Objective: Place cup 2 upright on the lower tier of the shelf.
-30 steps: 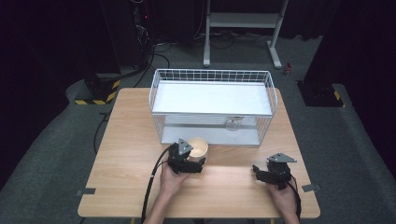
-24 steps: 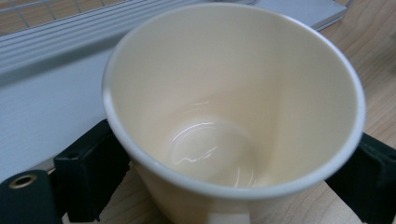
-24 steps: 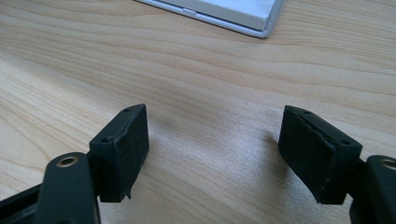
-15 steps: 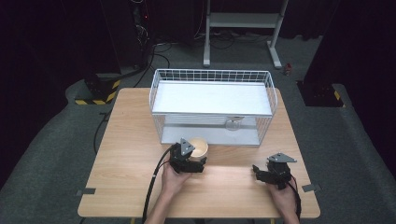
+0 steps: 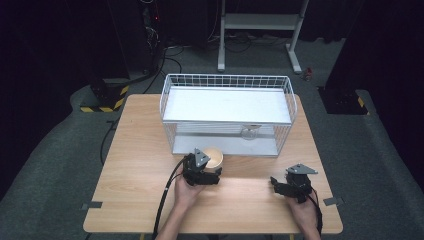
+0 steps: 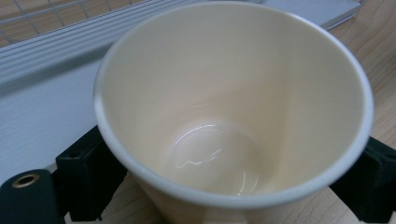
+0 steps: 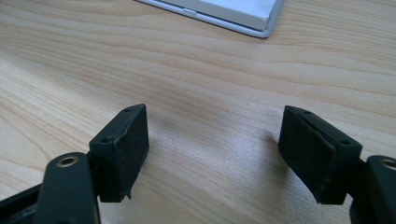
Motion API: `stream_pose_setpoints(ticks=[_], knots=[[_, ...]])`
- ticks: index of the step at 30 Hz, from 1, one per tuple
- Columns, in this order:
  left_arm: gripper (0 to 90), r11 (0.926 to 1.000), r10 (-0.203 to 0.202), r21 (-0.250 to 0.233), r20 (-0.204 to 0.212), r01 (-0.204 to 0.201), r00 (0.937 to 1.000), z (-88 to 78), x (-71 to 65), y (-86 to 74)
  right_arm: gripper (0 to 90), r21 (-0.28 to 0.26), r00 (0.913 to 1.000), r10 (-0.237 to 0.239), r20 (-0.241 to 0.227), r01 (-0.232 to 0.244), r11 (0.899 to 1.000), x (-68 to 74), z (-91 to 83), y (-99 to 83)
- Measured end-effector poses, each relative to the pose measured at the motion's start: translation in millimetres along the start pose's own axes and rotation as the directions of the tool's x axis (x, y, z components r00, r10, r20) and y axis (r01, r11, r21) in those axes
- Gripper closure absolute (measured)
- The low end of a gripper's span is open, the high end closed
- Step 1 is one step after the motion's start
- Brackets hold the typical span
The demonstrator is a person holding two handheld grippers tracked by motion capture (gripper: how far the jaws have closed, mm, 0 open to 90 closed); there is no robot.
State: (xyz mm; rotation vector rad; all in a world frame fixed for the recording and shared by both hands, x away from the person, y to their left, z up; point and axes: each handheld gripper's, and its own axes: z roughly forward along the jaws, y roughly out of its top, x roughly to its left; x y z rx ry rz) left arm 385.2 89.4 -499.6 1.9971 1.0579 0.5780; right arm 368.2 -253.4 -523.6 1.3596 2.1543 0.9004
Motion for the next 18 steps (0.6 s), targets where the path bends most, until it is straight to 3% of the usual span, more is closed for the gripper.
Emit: stream_pose_setpoints(ticks=[13,18], knots=[[9.3,1.0000,-0.002,-0.010,-0.013,0.002,0.9999,-1.7,0.8,2.4,24.4,-0.002,1.0000,-0.003,-0.002,0.003,1.000,-0.1,0.1,0.0],[9.3,0.9988,-0.043,-0.022,-0.004,0.043,0.9991,-3.8,5.6,3.9,24.4,-0.002,1.0000,-0.004,-0.001,0.004,1.000,-0.1,0.1,0.0]])
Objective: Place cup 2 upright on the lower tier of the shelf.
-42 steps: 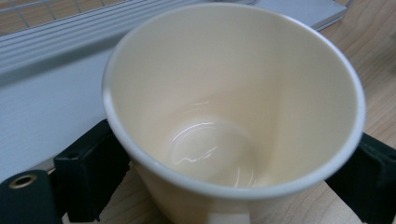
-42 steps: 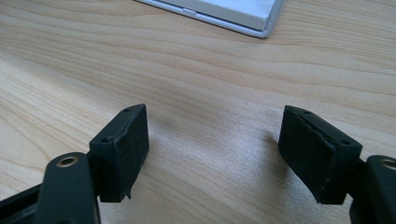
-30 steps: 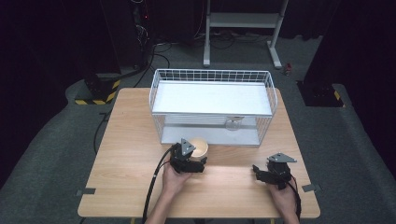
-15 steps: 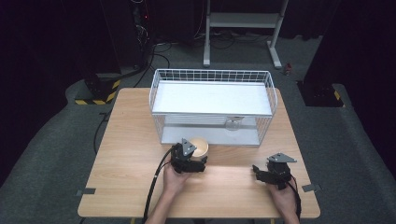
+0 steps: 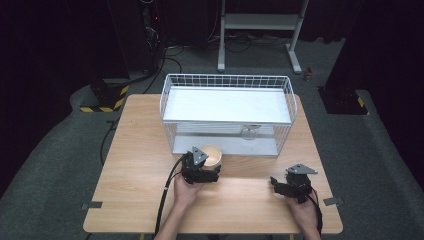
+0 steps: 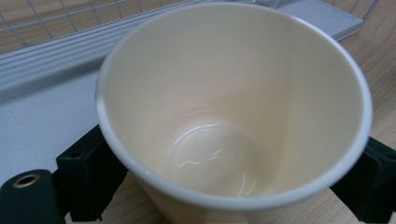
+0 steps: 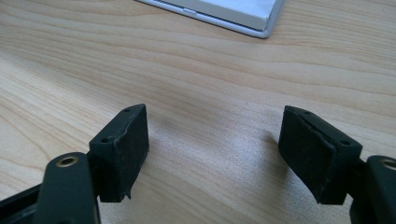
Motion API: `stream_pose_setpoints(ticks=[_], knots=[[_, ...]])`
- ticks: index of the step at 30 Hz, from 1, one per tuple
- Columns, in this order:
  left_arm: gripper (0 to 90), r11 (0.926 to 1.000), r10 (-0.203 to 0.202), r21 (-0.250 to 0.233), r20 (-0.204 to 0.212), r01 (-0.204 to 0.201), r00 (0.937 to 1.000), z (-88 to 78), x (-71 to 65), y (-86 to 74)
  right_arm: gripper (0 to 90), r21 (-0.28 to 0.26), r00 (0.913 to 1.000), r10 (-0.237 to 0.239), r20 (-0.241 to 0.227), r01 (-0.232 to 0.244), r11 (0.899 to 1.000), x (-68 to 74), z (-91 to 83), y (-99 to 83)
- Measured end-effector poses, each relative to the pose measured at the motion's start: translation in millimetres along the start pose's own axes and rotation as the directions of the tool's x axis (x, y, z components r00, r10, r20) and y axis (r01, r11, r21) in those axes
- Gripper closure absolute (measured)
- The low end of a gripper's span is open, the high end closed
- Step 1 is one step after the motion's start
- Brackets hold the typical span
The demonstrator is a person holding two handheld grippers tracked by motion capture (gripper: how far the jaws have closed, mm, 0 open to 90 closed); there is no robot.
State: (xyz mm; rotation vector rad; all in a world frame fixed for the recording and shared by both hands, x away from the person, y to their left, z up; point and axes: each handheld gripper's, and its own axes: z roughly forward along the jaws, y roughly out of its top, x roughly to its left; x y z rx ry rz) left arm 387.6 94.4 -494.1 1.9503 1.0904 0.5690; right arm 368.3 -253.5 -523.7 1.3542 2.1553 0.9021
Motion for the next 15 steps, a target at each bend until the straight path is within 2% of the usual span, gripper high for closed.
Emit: stream_pose_setpoints(ticks=[6,10,15], knots=[[9.3,0.9999,-0.013,-0.009,-0.007,0.013,0.9999,-2.9,3.5,1.4,24.4,0.000,1.0000,0.000,0.000,0.000,1.000,-0.1,0.0,0.0],[9.3,0.9998,0.018,-0.002,-0.018,-0.018,0.9997,-4.8,3.7,8.0,24.4,0.002,1.0000,0.003,0.000,-0.003,1.000,0.2,-0.1,0.0],[9.3,0.9999,0.003,-0.010,-0.017,-0.003,0.9999,-4.9,5.4,16.9,24.4,0.002,1.0000,0.002,0.001,-0.002,1.000,0.2,-0.2,0.0]])
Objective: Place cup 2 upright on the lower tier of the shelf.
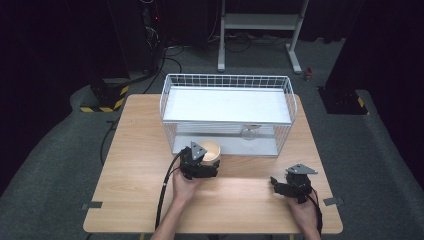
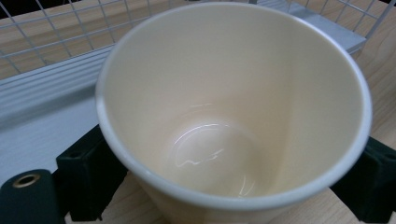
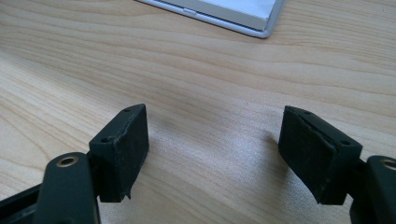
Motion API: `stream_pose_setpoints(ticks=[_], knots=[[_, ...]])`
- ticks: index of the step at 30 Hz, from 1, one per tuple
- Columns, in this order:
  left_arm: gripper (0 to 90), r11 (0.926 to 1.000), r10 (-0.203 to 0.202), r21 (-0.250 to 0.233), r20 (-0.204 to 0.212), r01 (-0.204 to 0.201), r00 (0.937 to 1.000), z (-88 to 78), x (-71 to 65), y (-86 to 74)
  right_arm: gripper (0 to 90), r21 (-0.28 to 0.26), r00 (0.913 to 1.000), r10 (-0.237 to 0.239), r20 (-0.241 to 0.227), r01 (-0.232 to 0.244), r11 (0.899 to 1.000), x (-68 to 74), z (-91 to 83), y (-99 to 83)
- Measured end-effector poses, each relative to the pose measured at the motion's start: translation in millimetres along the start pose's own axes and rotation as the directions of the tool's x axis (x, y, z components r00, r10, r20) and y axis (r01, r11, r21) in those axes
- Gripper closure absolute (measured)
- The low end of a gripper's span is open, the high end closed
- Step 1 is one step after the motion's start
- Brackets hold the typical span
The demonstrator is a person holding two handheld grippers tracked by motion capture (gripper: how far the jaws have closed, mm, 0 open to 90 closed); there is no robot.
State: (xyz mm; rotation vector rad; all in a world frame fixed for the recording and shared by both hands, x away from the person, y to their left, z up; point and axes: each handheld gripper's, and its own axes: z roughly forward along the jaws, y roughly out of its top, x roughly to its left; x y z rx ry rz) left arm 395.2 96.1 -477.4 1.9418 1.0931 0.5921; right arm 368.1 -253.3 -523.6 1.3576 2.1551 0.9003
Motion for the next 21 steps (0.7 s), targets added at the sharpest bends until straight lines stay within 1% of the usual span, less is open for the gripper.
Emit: stream_pose_setpoints(ticks=[3,5,6,9,12,14,16,19,21], knots=[[9.3,1.0000,0.007,-0.003,-0.014,-0.007,0.9999,1.8,0.6,4.9,24.3,0.000,1.0000,0.001,0.000,-0.001,1.000,0.0,0.0,0.0],[9.3,0.9999,-0.008,-0.014,-0.015,0.007,0.9999,3.4,2.0,7.1,24.3,0.000,1.0000,0.001,0.000,-0.001,1.000,0.0,0.0,0.1],[9.3,0.9998,-0.017,-0.011,-0.013,0.017,0.9998,4.2,2.5,7.8,24.3,0.000,1.0000,0.001,0.000,-0.001,1.000,0.0,0.0,0.0],[9.3,1.0000,0.001,-0.002,-0.030,-0.001,0.9996,7.1,5.0,11.5,24.3,0.000,1.0000,0.000,0.000,0.000,1.000,-0.1,0.0,0.0],[9.3,1.0000,-0.006,-0.001,-0.036,0.006,0.9993,10.2,6.8,14.9,24.3,0.000,1.0000,0.001,0.000,-0.001,1.000,0.0,0.0,0.0],[9.3,0.9998,-0.020,-0.010,-0.033,0.020,0.9993,11.9,8.4,16.1,24.3,0.000,1.0000,0.000,0.000,0.000,1.000,0.0,0.0,0.0],[9.3,0.9996,-0.028,-0.003,-0.034,0.027,0.9991,14.3,10.9,15.8,24.3,0.001,1.0000,0.001,0.000,-0.001,1.000,0.0,0.0,0.0],[9.3,0.9994,-0.029,0.017,-0.050,0.030,0.9983,19.5,14.1,13.8,24.3,0.000,1.0000,0.001,0.000,-0.001,1.000,0.0,0.0,0.0],[9.3,0.9992,-0.034,0.020,-0.059,0.036,0.9977,22.0,16.0,12.9,24.3,0.000,1.0000,0.001,0.000,-0.001,1.000,-0.1,0.0,0.0]])
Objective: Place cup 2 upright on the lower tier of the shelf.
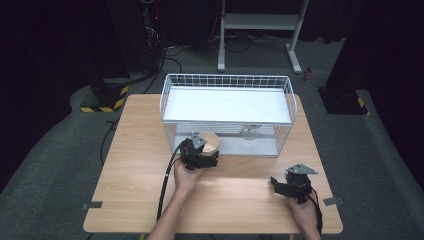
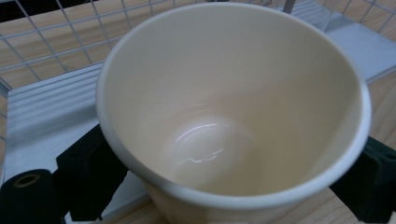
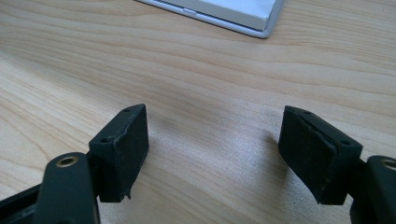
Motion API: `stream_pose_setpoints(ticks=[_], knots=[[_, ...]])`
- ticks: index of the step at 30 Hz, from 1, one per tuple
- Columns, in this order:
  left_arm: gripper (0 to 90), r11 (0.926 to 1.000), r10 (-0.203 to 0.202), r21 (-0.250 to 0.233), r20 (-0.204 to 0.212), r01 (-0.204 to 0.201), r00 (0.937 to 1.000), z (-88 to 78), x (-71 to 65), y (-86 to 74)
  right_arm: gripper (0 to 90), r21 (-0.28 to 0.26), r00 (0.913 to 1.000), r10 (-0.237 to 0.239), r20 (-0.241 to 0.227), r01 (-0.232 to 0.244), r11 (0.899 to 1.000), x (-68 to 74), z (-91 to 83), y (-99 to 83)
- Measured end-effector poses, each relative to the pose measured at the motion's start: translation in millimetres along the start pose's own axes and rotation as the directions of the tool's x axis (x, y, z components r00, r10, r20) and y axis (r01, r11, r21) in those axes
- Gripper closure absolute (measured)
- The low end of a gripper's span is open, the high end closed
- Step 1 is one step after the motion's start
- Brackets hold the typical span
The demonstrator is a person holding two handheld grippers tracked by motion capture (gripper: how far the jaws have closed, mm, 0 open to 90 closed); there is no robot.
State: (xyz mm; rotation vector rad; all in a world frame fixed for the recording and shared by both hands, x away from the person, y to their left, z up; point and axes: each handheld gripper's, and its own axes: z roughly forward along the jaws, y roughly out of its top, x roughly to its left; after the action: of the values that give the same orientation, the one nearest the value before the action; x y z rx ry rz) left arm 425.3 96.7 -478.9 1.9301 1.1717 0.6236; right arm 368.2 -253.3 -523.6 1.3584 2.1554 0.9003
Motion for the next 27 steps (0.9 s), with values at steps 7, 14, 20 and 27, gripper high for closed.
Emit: stream_pose_setpoints(ticks=[7,14,20,27], knots=[[9.3,0.9999,-0.013,0.007,-0.014,0.013,0.9998,4.7,4.2,-1.2,24.3,0.000,1.0000,0.000,0.000,0.000,1.000,0.0,0.0,0.0],[9.3,0.9999,-0.016,-0.007,-0.007,0.015,0.9999,8.2,7.2,-0.8,24.2,0.000,1.0000,0.001,0.000,-0.001,1.000,0.0,0.0,0.0],[9.2,0.9999,-0.006,0.014,-0.009,0.006,0.9999,13.1,9.1,4.4,24.2,0.000,1.0000,0.001,0.000,-0.001,1.000,0.0,0.1,0.0],[9.2,0.9999,-0.011,-0.006,-0.012,0.011,0.9999,19.1,11.4,5.4,24.2,0.000,1.0000,0.000,0.000,0.000,1.000,-0.1,0.1,0.0]])
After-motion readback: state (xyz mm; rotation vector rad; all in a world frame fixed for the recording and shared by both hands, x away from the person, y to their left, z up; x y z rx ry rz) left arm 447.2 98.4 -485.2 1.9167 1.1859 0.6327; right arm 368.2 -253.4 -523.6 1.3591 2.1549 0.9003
